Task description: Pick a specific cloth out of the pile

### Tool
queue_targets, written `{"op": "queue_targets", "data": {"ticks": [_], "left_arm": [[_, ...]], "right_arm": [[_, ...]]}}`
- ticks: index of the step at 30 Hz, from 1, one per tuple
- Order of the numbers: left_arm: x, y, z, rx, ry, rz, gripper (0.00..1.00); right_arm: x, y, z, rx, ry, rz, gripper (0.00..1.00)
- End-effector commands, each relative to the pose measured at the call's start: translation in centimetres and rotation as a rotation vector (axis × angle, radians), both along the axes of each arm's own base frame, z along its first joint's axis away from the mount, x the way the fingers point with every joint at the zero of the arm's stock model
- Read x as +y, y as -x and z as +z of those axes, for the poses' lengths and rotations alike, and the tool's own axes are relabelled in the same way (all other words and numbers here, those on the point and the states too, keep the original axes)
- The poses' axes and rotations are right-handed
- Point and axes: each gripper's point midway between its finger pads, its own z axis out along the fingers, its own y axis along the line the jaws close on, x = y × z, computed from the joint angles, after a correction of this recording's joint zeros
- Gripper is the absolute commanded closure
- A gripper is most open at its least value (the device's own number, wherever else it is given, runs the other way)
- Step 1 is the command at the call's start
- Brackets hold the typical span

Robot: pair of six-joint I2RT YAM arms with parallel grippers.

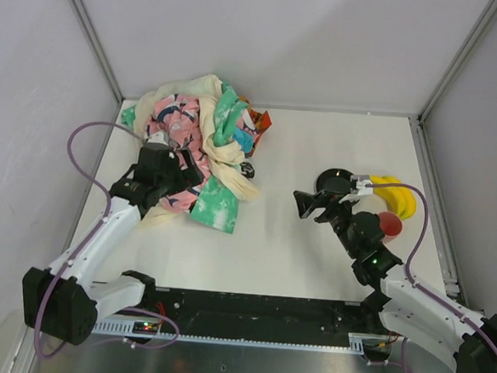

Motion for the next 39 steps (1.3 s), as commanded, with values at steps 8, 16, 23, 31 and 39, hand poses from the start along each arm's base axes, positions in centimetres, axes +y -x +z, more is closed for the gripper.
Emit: {"op": "queue_targets", "data": {"ticks": [8,16,23,31,39], "left_arm": [[-6.4,-7.5,3.3,-0.086,-0.129,-0.223,0.0],[-5.9,-11.5,-2.4,0.063,-0.347,-0.181,0.0],[-3.9,-13.5,-8.7,0.258,-0.524,-0.087,0.0],[-2.0,-14.3,-9.9,0.311,-0.629,-0.018,0.41],[5.1,-14.0,0.6,0.141,-0.602,0.229,0.98]], "right_arm": [[1.4,0.0,0.9,-0.068,0.024,0.093,0.01],[1.3,-0.9,-0.5,-0.031,0.068,0.097,0.01],[1.8,-1.8,-1.9,0.015,0.073,0.131,0.01],[3.1,-3.8,-2.1,0.044,0.071,0.165,0.01],[8.3,-8.1,-0.5,0.091,0.083,0.306,0.01]]}}
